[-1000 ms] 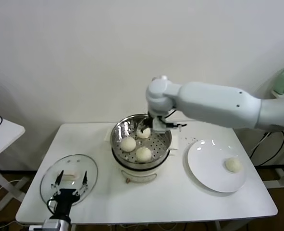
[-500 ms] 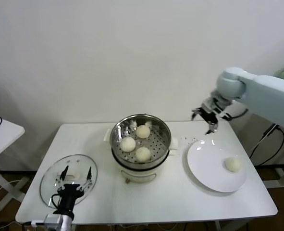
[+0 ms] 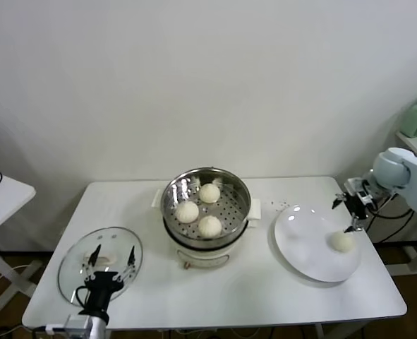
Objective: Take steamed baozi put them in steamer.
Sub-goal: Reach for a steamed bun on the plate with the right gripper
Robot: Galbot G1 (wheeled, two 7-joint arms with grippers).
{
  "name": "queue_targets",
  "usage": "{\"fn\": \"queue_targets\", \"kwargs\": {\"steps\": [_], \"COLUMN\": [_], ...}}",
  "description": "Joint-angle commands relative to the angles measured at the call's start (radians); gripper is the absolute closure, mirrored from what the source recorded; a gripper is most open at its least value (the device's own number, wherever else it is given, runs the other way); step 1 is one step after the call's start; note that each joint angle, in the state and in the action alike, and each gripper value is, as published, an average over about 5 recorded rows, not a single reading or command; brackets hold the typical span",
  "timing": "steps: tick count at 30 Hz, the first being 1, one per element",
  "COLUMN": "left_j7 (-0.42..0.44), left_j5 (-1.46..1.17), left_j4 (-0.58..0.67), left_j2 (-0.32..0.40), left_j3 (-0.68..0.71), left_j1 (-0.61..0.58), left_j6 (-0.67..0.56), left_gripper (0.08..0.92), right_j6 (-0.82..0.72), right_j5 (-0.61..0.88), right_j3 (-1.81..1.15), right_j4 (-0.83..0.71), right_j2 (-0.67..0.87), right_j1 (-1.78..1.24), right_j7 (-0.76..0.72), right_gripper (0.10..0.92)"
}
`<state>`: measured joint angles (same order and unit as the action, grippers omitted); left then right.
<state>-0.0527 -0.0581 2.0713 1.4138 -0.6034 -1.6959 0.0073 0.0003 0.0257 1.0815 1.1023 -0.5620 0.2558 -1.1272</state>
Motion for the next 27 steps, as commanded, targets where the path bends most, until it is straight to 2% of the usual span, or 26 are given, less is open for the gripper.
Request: {"fn": "queue_targets", "kwargs": {"steps": [1, 12, 27], "left_j7": [-0.001, -0.002, -0.002], "left_j5": [0.003, 0.007, 0.009], "left_j4": [-0.011, -0.021, -0.022], "left_j2": [0.005, 0.007, 0.011], "left_j3": [0.003, 0.002, 0.003], "left_j1": [-0.001, 0.001, 0.000], "left_j6": [0.006, 0.004, 0.002], "left_gripper": [0.177, 0.177, 0.177], "right_j6": [0.014, 0.020, 0.028], "right_j5": [-0.093, -0.096, -0.119], "right_j3": [-0.127, -0.114, -0.112], "right_j4": [-0.163, -0.225, -0.258], "right_j2": [-0.041, -0.130, -0.162], "right_j1": [-0.197, -0.197, -0.199], "right_j7": [-0.002, 0.001, 0.002], "right_gripper": [0.203, 0.203, 0.203]}}
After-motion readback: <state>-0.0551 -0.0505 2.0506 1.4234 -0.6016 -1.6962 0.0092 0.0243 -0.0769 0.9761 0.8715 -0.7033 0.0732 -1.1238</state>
